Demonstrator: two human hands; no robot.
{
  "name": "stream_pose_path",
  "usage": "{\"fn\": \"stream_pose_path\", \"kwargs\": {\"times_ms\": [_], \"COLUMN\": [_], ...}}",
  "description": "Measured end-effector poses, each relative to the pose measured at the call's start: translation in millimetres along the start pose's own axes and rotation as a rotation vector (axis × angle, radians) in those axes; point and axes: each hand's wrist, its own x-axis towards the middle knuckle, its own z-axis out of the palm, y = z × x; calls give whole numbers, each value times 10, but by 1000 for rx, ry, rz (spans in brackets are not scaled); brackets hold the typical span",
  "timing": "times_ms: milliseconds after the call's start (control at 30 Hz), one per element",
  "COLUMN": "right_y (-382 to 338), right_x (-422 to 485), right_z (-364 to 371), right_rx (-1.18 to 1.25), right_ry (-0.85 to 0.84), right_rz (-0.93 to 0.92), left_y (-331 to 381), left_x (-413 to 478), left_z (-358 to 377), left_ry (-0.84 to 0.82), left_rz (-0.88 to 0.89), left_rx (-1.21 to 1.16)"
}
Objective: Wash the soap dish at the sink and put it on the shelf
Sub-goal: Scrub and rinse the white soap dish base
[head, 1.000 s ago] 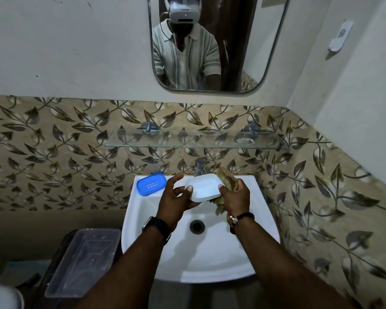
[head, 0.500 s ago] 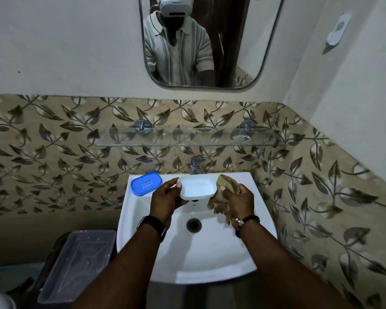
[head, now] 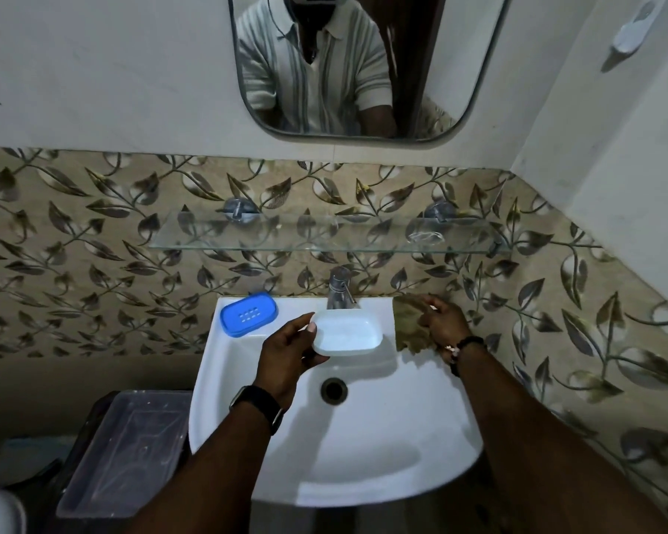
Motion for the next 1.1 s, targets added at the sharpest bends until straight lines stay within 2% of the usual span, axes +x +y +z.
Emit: {"fn": "stream_pose_path", "kwargs": {"times_ms": [100, 133, 267, 333, 400, 500, 633, 833, 1100], "right_y": [10, 37, 296, 519, 700, 800, 750, 614, 693], "right_x": [265, 344, 500, 483, 456, 480, 579, 756, 761], "right_z": [-48, -70, -179, -192, -169, -133, -148, -194, -210], "right_rx": [-78, -178, -995, -1193, -1290, -1302, -1340, -1232, -1214], "right_ry": [-22, -11, 16, -122, -271, -323, -327, -352, -389], "right_rz": [-68, -86, -267, -363, -282, -175, -163, -166, -169], "left_y": [-85, -112, -215, -247, -278, -296, -282, -314, -358], "left_x": [42, 53, 93, 102, 99, 91, 89, 54, -6], "left_z": [21, 25, 32, 42, 62, 100, 158, 192, 143], "left_ry": [-3, -4, 30, 43, 48, 44, 44, 57, 95], "left_rz": [-1, 2, 10, 10, 13, 25, 39, 46, 61], "left_rx": [13, 17, 26, 35, 47, 54, 61, 66, 55]}}
